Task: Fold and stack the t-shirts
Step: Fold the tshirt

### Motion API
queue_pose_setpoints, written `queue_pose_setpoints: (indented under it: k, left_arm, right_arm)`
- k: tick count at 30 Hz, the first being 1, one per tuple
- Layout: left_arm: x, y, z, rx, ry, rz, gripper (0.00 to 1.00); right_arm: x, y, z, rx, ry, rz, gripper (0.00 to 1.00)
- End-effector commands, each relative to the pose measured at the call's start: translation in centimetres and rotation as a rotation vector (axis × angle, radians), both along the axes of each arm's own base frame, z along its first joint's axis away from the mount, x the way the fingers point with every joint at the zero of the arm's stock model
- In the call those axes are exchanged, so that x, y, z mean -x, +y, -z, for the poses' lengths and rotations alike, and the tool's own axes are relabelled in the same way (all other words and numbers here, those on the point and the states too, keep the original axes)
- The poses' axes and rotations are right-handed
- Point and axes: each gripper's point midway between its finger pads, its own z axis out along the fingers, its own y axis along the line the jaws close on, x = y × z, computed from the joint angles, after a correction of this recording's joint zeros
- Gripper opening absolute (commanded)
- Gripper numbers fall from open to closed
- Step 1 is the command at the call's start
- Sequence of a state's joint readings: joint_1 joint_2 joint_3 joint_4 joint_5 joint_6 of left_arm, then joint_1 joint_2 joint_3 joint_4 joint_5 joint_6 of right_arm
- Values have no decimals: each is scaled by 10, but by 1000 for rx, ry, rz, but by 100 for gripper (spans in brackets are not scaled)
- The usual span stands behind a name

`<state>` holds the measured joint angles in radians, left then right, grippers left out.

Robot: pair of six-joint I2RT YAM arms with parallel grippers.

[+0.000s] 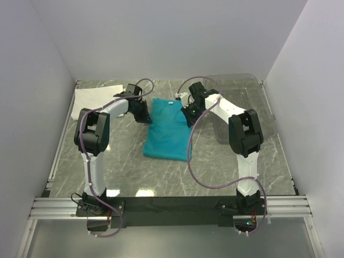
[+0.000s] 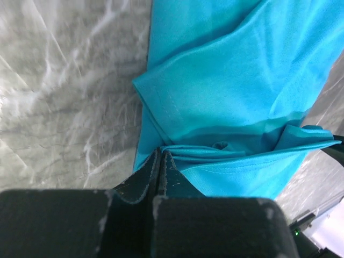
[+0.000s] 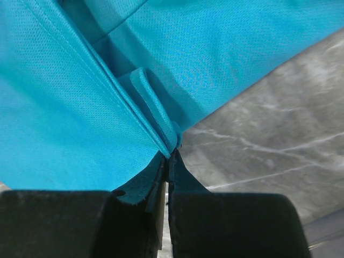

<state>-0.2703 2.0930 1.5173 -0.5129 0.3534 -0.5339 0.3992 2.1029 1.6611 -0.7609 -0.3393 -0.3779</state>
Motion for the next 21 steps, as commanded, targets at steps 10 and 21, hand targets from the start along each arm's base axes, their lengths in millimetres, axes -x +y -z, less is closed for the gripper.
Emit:
queue_pose_setpoints:
  k: [10, 21]
  left_arm:
    - [-26, 13, -29, -43, -97, -73, 20]
    - [-5, 37, -143, -77, -360, -104, 53]
  right_arm:
    - [-36, 2, -19, -7, -107, 68, 37]
    - [-3, 6, -89, -112, -262, -196, 55]
